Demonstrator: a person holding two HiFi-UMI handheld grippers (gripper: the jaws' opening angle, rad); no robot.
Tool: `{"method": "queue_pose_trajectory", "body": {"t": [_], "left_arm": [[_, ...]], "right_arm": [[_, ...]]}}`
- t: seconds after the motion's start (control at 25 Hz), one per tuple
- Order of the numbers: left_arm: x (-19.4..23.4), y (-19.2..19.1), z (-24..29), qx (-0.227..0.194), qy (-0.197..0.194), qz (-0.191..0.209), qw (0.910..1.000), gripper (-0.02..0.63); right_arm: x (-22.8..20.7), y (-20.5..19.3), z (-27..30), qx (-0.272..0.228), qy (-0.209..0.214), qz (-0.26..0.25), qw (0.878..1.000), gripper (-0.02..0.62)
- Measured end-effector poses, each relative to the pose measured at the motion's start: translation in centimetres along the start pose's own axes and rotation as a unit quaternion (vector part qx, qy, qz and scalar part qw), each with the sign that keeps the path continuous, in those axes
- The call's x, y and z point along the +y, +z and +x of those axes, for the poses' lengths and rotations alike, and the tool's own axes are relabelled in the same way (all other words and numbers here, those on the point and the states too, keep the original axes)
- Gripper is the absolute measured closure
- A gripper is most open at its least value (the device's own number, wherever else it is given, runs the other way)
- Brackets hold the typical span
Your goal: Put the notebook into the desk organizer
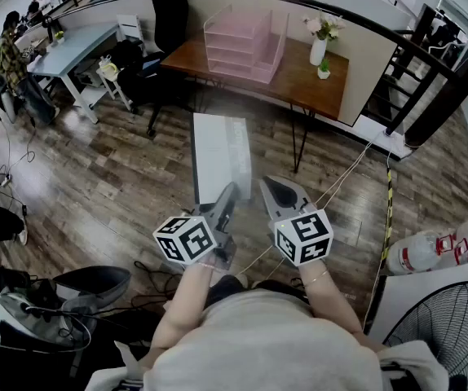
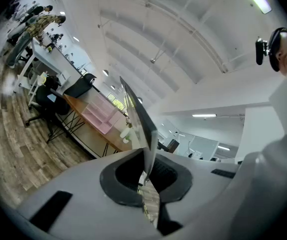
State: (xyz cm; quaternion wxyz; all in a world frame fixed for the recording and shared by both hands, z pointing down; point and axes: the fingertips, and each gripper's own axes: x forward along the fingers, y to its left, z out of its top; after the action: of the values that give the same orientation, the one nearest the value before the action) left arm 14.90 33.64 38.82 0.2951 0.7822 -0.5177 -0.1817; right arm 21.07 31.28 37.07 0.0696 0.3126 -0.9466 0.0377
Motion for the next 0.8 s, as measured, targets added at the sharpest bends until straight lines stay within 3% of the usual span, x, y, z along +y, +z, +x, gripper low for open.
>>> {"method": "queue_pose_trajectory", "body": {"t": [0.44,0.8], "left_arm": [[1.2,0.5,-0.2,-0.001,0.007,0.010,0.9999,0.586],[2.1,1.2,0.2,0.005,-0.001,0.009,0.9999,0.586]], "right_arm": [[1.4,-0.2,0.8,0.011,0.018,-0.016,1.000,0.586],[1.0,-0.2,2.5,0.015,0.007,0.007,1.000,0.586]]}}
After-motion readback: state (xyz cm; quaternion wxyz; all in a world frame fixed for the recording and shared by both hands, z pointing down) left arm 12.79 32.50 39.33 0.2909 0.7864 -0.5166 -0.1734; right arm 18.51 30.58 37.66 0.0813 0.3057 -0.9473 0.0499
